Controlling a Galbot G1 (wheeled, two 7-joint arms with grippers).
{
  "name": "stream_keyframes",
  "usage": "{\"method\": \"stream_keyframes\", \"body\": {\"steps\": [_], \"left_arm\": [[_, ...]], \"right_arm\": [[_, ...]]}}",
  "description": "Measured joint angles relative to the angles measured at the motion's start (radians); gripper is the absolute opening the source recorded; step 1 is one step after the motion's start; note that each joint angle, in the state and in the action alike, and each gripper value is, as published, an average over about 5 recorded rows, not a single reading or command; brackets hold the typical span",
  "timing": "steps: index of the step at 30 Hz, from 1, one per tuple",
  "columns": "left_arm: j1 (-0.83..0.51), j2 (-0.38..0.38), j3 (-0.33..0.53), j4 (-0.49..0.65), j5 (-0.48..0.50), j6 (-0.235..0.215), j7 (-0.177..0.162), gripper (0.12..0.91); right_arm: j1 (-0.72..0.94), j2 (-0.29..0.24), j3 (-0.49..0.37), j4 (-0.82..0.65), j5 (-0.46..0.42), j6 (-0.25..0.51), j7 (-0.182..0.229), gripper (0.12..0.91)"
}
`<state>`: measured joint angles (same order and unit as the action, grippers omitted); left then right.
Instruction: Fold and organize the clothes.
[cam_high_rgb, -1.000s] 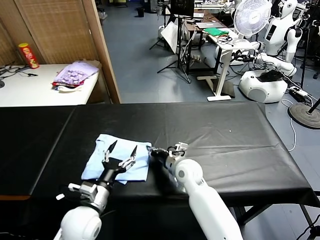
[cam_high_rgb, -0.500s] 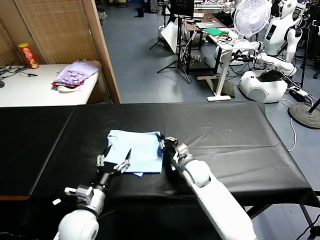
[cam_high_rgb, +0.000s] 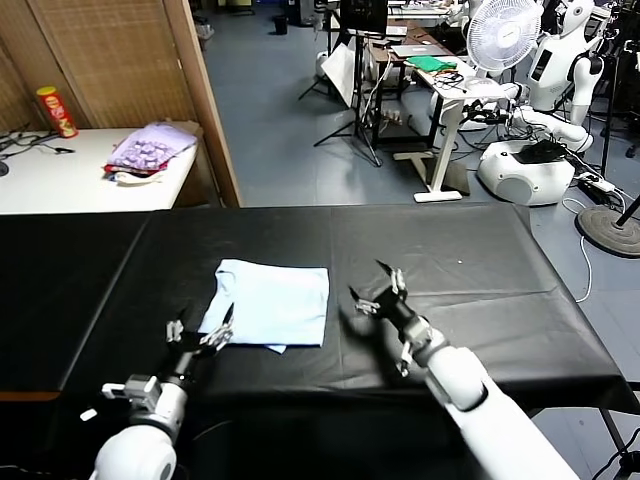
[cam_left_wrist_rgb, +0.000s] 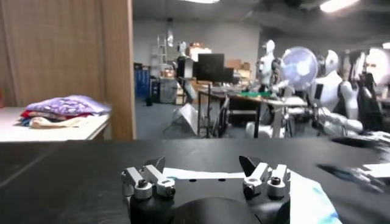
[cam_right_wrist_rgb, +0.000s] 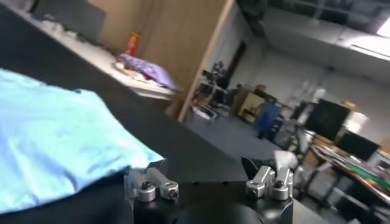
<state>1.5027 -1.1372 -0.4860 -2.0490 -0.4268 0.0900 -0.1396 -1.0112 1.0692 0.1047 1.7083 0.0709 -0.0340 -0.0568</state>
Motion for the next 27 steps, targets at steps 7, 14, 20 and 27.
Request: {"method": "stream_keyframes", "body": {"steps": [7, 14, 20, 27], "left_arm": [[0.054, 0.027, -0.023, -0.039, -0.001, 0.030, -0.065, 0.798], [0.169, 0.036, -0.068, -0.083, -0.002, 0.017, -0.068, 0.798], [0.298, 0.047, -0.118, -0.138, -0.035, 0.002, -0.041, 0.798], [0.406, 0.041, -0.155, -0.218, -0.109, 0.103, -0.116, 0.798]], "right_arm": [[-0.191, -0.012, 0.091, 0.179, 0.138, -0.071, 0.090, 0.798], [-0.390, -0.002, 0.179, 0.320, 0.201, -0.114, 0.151, 0.798], [-0.561, 0.025, 0.245, 0.413, 0.201, -0.152, 0.186, 0.798], [-0.692, 0.050, 0.297, 0.507, 0.180, -0.205, 0.230, 0.798]]}}
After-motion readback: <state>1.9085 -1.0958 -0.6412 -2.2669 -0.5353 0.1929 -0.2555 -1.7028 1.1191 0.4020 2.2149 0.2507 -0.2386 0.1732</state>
